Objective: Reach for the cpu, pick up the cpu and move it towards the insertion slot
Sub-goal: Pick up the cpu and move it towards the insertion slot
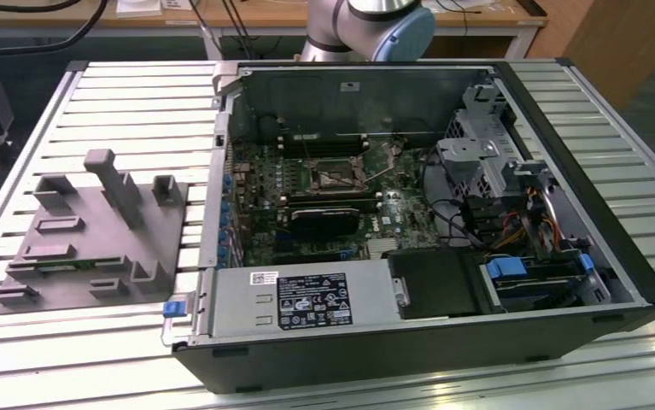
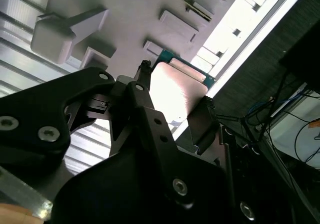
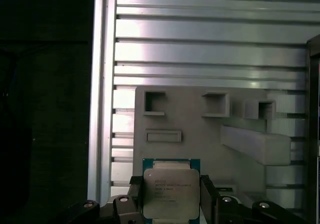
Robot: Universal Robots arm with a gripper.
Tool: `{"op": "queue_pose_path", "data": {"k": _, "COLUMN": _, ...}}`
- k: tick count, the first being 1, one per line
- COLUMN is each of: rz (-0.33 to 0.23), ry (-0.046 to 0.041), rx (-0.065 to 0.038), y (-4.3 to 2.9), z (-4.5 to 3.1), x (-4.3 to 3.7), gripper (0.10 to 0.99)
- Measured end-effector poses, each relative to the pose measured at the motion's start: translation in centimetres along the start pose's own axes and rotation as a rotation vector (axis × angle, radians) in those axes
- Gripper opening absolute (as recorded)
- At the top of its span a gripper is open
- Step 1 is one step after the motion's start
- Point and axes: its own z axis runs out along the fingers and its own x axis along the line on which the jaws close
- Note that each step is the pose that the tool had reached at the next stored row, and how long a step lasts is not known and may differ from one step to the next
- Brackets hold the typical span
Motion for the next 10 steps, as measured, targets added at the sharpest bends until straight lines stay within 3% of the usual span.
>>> {"op": "queue_pose_path", "data": {"k": 10, "rz": 0.000, "ry": -0.0021, "rx": 0.000, "y": 0.07, "z": -1.78, "x": -0.02, "gripper": 0.541}}
